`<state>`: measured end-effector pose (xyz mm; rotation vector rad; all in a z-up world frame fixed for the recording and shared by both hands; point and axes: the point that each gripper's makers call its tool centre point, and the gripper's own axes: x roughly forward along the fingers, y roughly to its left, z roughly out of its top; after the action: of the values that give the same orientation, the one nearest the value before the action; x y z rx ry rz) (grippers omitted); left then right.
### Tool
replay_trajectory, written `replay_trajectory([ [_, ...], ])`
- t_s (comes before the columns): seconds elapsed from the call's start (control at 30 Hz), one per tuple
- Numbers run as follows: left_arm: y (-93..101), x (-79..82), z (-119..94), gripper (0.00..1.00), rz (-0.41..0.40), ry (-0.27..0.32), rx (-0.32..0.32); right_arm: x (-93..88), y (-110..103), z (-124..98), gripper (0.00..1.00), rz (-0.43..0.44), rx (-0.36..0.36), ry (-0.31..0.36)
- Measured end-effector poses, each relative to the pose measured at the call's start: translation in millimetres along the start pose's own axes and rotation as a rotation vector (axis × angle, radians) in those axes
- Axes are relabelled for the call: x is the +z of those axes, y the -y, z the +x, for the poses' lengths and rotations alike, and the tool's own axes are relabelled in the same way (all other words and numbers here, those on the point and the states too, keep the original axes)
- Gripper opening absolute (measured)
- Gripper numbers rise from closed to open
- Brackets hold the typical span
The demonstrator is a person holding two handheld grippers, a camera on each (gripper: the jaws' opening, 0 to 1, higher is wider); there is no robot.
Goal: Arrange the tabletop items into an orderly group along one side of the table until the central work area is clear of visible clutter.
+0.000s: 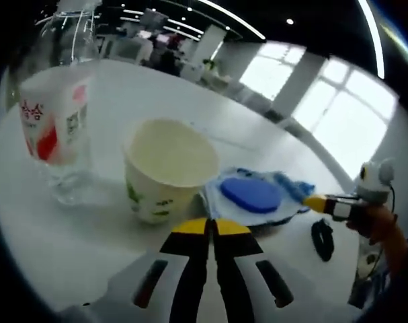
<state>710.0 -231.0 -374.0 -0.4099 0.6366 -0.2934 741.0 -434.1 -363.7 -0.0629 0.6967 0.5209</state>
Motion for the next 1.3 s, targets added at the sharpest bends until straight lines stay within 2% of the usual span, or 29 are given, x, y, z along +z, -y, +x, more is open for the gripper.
replay_trajectory([
  [0.3,-5.8,-6.3,3,0.0,-0.008,-0.004,0.015,-17.1,-2,7,0.01,-0.041,0.0,-0.036],
  [0.4,-5.5,-6.3,3,0.0,-0.014,-0.003,0.015,-17.7,-1,7,0.02,-0.053,0.0,-0.038],
  [0.6,-7.2,-8.7,4,0.0,-0.032,-0.006,0.025,-20.1,2,10,0.03,-0.007,-0.007,-0.05],
  [0.87,-7.3,-8.7,2,0.01,-0.044,-0.004,0.042,-21.5,3,11,0.04,-0.013,-0.023,-0.056],
  [1.03,-6.4,-8.0,-2,0.0,-0.028,-0.008,0.054,-24.8,3,6,0.07,0.075,-0.027,-0.081],
  [1.17,-5.8,-7.1,-6,0.01,-0.026,-0.01,0.051,-25.8,1,3,0.13,0.092,-0.019,-0.083],
  [1.3,-0.3,-5.2,-15,0.05,-0.036,-0.015,0.033,-23.3,-6,-3,0.23,0.096,0.005,-0.079],
])
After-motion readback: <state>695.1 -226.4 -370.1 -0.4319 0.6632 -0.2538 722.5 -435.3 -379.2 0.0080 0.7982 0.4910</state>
